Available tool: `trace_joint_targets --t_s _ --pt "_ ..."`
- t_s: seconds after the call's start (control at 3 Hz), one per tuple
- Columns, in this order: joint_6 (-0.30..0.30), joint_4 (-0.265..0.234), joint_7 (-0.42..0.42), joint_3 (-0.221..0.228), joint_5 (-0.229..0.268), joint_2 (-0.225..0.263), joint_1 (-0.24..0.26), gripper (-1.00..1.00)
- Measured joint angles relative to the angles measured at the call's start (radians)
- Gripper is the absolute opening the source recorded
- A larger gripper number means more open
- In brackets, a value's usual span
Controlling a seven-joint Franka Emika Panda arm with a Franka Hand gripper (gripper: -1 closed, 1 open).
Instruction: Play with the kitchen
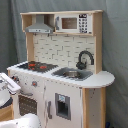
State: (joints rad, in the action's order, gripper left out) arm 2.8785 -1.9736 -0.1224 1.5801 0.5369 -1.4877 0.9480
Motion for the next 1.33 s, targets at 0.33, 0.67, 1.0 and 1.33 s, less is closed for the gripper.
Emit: trace_joint_targets --t_s 0.33,0.67,1.0,1.33 --pt "-0.005 0.0 0.113 0.001 0.0 -0.001 -0.001 -1.0" --pt "-0.011 0.0 0.228 0.002 0.001 -0.002 -0.001 -1.0" --pt "-0.016 0.0 0.334 0.002 0.008 -0.002 -0.002 -1.0" --pt "-0.019 0.0 0.4 0.003 0.009 -0.002 -0.002 -1.0"
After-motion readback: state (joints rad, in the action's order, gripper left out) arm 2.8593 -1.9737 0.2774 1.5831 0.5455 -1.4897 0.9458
